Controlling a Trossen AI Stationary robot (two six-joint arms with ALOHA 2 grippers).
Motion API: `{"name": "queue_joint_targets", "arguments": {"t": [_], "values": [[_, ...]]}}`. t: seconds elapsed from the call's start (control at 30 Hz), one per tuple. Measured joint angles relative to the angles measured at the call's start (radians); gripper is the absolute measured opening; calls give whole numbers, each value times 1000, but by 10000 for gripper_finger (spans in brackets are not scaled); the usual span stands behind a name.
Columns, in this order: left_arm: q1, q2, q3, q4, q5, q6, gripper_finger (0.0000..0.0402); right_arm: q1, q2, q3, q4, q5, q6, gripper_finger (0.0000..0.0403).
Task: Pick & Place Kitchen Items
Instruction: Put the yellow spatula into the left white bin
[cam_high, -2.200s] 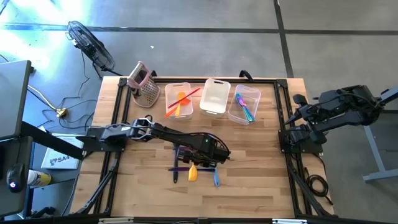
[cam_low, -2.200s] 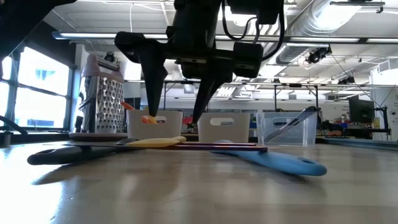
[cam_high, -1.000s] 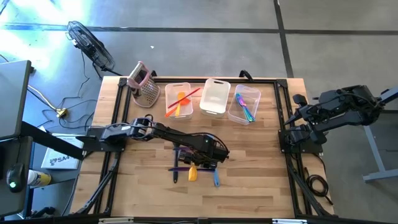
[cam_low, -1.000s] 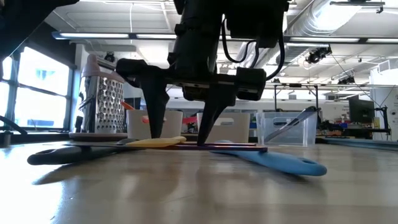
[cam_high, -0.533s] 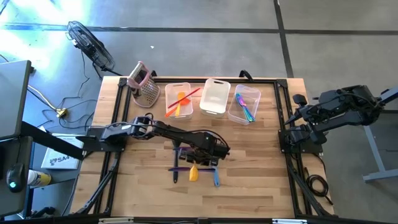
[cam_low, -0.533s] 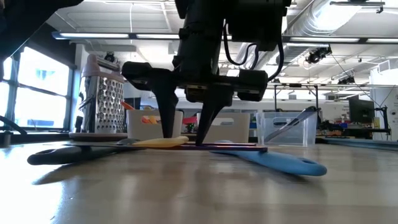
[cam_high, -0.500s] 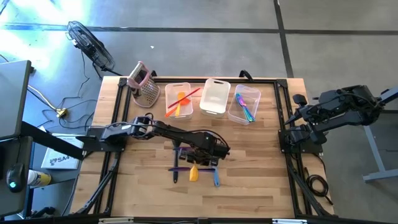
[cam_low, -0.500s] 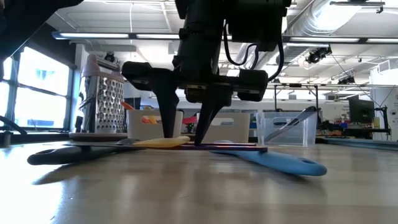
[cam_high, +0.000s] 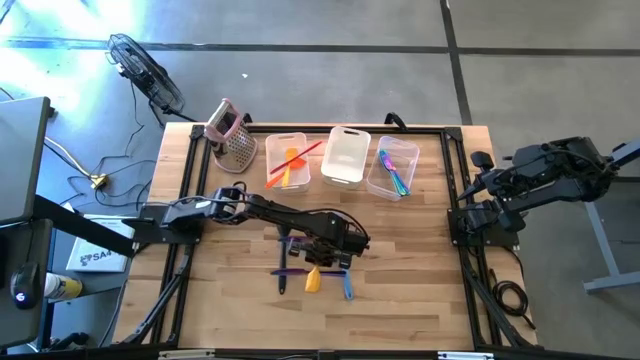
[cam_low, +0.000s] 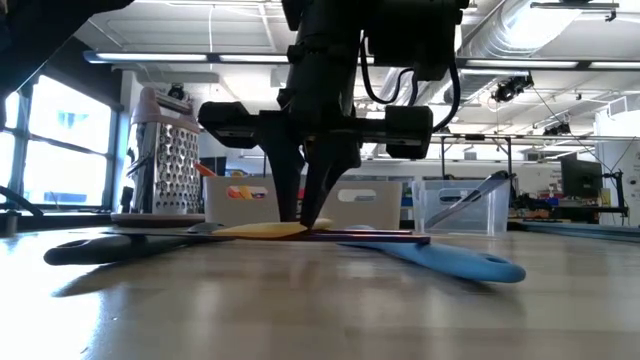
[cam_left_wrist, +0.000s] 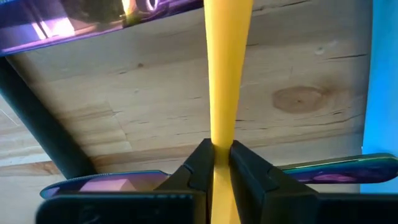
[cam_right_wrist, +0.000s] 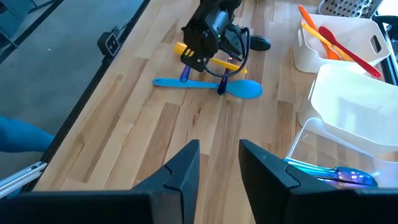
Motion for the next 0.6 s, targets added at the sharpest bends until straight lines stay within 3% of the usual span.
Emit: {"name": "queue_joint_targets", "arguments": {"t": [0.6], "values": [[-1, 0, 0, 4, -17, 3, 27, 0, 0, 0, 0, 0, 0, 105]]}}
